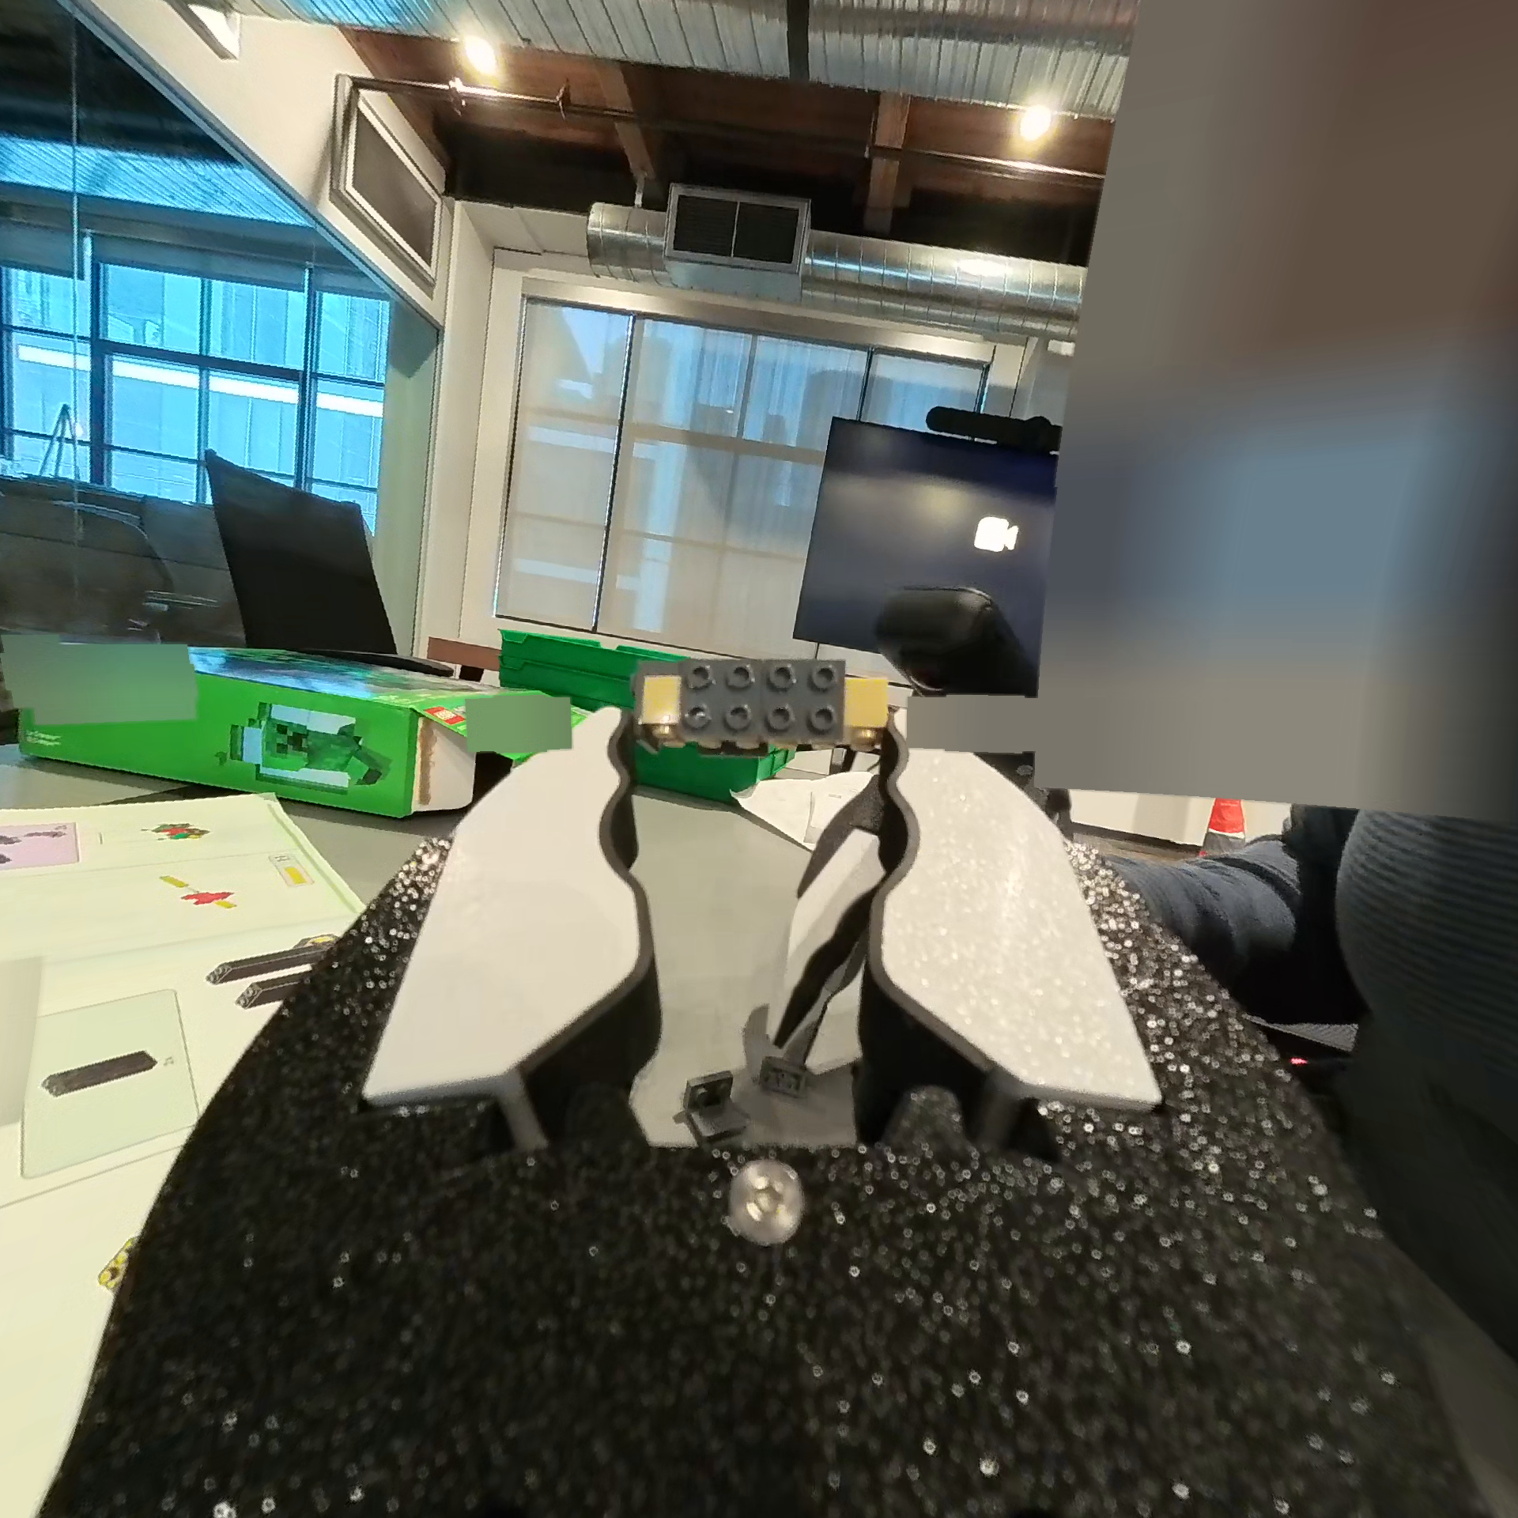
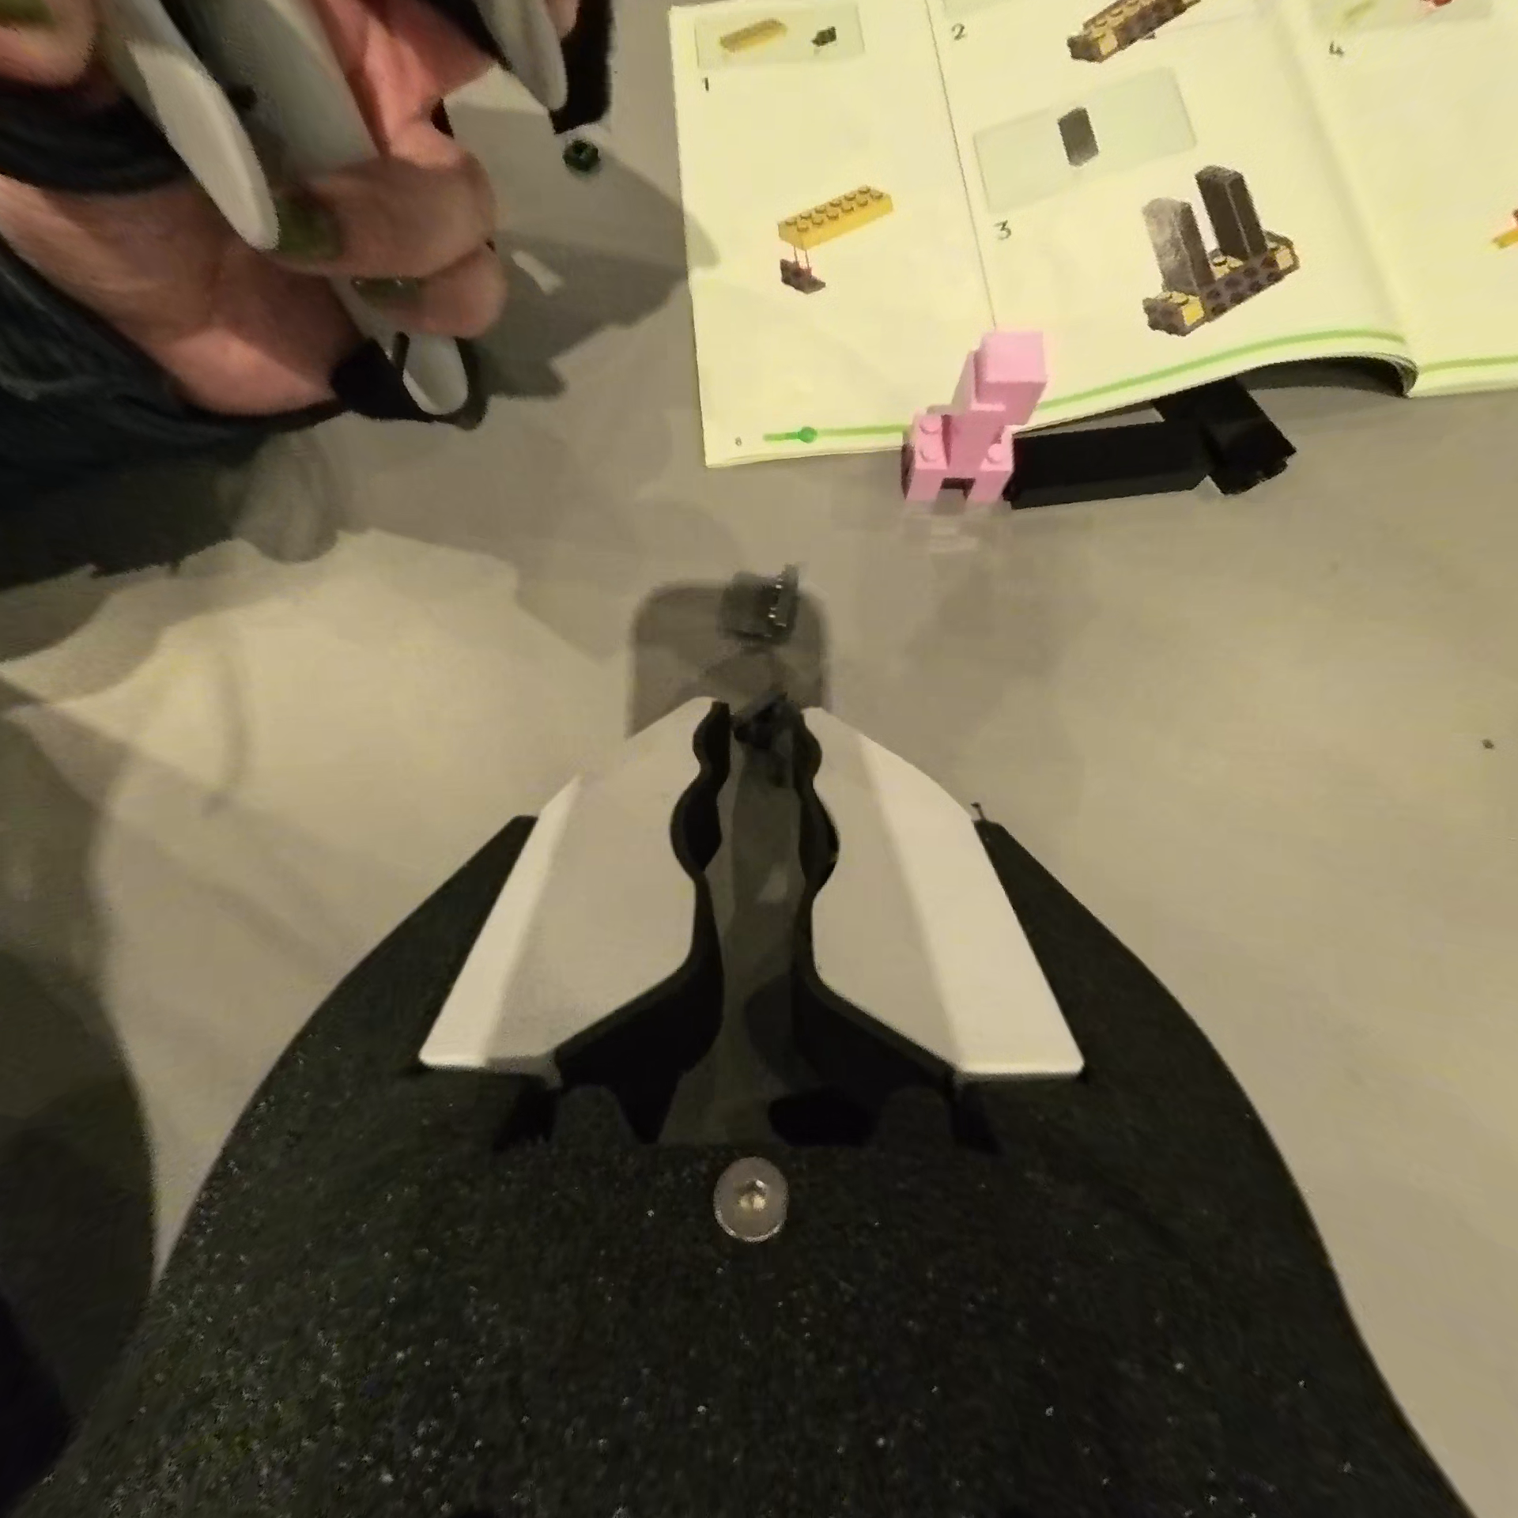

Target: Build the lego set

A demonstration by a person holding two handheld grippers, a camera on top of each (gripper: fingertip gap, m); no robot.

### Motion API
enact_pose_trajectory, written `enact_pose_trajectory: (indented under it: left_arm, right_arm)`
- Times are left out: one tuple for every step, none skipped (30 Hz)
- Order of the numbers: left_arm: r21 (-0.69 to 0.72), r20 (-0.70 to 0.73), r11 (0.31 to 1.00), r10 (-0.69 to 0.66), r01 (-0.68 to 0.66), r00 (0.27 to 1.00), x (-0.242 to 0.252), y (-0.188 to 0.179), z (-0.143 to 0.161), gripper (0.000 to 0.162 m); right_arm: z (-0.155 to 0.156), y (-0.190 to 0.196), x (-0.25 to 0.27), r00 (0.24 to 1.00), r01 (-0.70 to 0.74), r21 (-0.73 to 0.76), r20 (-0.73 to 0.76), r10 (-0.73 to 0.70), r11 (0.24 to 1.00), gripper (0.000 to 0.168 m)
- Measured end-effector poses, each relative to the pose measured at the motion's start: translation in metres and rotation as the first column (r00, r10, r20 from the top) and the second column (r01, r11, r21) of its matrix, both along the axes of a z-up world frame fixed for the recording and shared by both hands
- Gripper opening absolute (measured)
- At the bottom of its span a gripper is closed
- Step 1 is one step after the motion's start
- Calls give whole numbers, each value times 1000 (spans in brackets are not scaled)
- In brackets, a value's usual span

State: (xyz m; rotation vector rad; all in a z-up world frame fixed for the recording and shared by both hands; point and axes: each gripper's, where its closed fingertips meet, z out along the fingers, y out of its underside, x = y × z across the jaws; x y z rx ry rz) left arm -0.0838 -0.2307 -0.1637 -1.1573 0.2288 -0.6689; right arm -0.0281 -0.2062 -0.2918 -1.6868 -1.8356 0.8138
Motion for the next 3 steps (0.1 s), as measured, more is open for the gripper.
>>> enact_pose_trajectory:
  left_arm:
    - [-1, -1, 1000, -1, 1, 1000, 0, 0, 0, 56]
    - [-1, -2, 1000, -2, 2, 1000, 1, 0, 0, 56]
    - [-2, -4, 1000, -3, 3, 1000, 1, 0, 0, 56]
  right_arm:
    - [-1, -2, 0, 1000, -7, 1, 2, 7, 1000, 13]
    - [-1, -4, 0, 1000, -13, -1, 7, 13, 1000, 12]
    - [-2, -5, -1, 1000, -18, -2, 8, 18, 1000, 13]
